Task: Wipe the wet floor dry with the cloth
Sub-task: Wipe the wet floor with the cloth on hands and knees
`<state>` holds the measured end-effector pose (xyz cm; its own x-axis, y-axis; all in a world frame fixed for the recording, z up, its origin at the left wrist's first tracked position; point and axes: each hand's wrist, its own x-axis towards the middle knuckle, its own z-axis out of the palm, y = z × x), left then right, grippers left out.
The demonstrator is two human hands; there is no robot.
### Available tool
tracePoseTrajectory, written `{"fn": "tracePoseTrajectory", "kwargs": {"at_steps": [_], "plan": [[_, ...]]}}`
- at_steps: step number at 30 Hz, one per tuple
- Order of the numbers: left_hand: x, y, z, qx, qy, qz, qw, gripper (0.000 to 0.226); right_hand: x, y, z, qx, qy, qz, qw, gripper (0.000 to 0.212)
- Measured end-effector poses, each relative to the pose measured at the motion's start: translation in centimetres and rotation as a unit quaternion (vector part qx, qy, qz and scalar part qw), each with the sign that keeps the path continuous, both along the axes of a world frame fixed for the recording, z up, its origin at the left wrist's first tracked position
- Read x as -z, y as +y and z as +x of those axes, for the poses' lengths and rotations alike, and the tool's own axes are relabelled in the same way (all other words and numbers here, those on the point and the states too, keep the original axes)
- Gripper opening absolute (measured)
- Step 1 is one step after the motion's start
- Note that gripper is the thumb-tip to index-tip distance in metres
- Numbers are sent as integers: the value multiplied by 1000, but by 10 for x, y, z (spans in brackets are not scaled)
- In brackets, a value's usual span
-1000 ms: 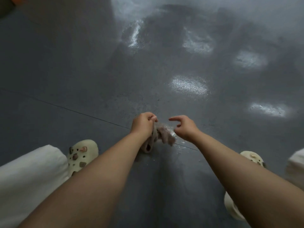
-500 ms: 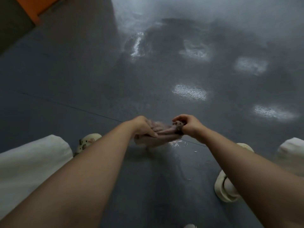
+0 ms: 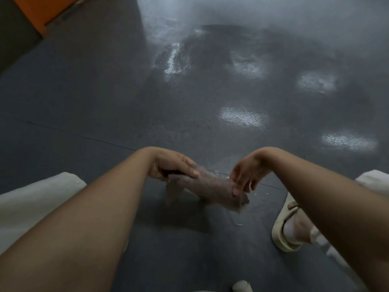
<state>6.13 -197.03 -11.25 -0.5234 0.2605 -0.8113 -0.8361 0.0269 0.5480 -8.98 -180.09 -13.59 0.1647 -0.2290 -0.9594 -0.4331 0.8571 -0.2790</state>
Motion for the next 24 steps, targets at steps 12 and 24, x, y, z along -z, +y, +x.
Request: {"fn": "tracePoseTrajectory", "kwargs": {"at_steps": [12, 24], "plan": [[90, -28, -71, -110, 148, -477, 859, 23, 76, -42, -57, 95, 416, -244, 871, 20], [149, -12, -22, 300, 144, -448, 829, 26, 147, 10, 29, -70, 377, -248, 890, 27]]}}
